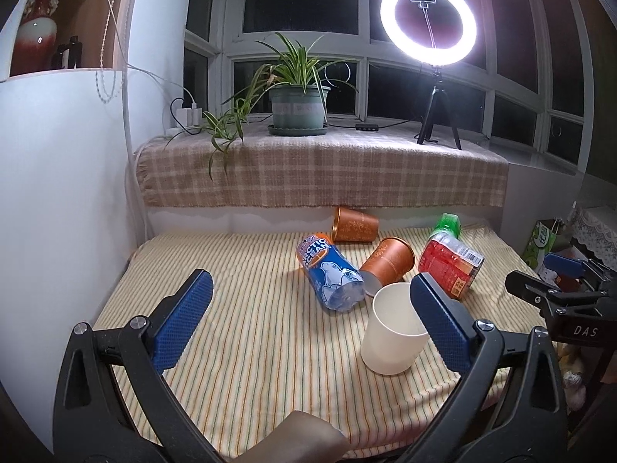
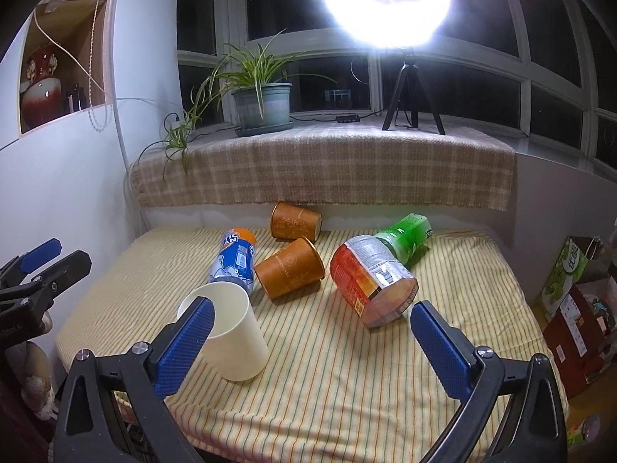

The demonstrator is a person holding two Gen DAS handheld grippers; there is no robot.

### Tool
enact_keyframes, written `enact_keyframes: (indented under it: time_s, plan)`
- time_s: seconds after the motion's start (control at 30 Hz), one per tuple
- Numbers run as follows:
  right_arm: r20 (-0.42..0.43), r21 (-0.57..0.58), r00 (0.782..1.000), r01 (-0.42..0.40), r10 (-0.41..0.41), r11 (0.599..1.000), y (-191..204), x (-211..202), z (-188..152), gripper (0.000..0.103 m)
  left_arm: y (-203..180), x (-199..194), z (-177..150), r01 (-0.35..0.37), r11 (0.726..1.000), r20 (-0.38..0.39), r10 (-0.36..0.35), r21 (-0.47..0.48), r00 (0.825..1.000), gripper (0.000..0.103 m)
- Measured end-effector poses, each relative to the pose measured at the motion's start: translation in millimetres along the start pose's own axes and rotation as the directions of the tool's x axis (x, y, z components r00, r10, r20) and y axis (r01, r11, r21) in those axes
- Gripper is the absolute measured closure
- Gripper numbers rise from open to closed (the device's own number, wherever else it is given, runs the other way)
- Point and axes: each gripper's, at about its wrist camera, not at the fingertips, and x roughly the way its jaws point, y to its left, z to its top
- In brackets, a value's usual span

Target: Flip cup upright

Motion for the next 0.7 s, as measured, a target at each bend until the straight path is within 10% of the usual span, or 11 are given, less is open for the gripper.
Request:
enact_keyframes:
  time_s: [0.7]
  plan:
    - [-0.019,0.015,1.0,-0.002,0.002,1.0,-3.2,6.4,0.3,0.0,2.0,-0.5,0.9,-0.006,1.0,-0.002,0.006,0.001,1.0,0.0]
